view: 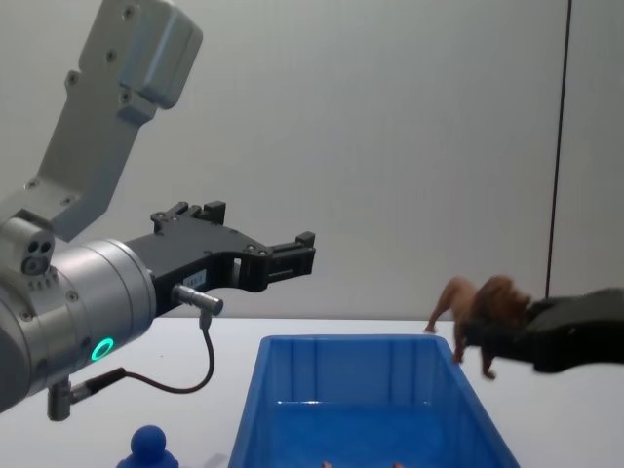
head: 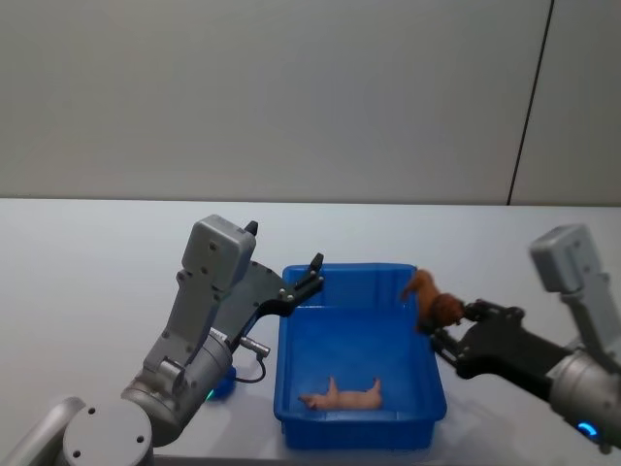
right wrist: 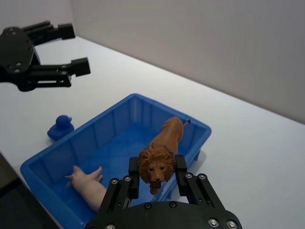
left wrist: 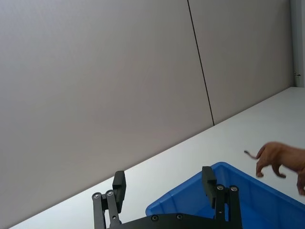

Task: Pick up the two dolls from the table and place them into the box.

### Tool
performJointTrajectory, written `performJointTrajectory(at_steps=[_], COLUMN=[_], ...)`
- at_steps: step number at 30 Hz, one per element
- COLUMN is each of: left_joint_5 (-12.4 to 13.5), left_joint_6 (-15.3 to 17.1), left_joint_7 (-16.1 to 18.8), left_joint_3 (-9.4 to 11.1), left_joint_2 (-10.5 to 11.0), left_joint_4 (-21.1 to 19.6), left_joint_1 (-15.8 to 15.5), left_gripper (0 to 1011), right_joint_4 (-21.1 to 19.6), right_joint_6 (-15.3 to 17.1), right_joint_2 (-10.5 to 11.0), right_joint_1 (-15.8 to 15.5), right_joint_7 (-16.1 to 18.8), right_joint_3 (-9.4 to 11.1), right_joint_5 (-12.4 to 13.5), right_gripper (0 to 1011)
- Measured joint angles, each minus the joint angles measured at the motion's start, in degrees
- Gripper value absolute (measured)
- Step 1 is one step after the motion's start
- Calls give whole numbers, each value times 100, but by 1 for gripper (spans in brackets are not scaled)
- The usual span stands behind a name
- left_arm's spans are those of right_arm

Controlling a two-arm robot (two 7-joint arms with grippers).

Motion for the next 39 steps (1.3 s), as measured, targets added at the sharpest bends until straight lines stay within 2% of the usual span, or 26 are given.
performJointTrajectory(at_steps=[3, 7, 11, 15, 17, 20, 21, 24, 39], left_joint_5=[0, 0, 0, 0, 0, 0, 0, 0, 0], left_joint_6=[0, 0, 0, 0, 0, 0, 0, 0, 0], left_joint_7=[0, 0, 0, 0, 0, 0, 0, 0, 0], left_joint_3=[0, 0, 0, 0, 0, 0, 0, 0, 0], left_joint_2=[0, 0, 0, 0, 0, 0, 0, 0, 0], left_joint_4=[0, 0, 0, 0, 0, 0, 0, 0, 0], left_joint_1=[0, 0, 0, 0, 0, 0, 0, 0, 0], left_gripper=[1001, 1001, 1002, 1002, 1001, 1001, 1002, 1001, 1001], right_joint_4=[83, 211, 319, 398, 433, 452, 456, 468, 702], right_joint_6=[166, 308, 402, 427, 396, 312, 275, 159, -382], right_joint_2=[-114, -244, -356, -430, -459, -463, -460, -422, -100], right_joint_1=[73, 151, 208, 247, 264, 270, 270, 272, 339], right_joint_7=[41, 63, 67, 64, 48, 26, 18, -3, 45], right_joint_3=[-113, -250, -360, -432, -461, -464, -462, -423, -82], right_joint_5=[-166, -357, -518, -629, -670, -681, -680, -656, -390], right_gripper=[427, 507, 664, 750, 853, 901, 957, 999, 1001])
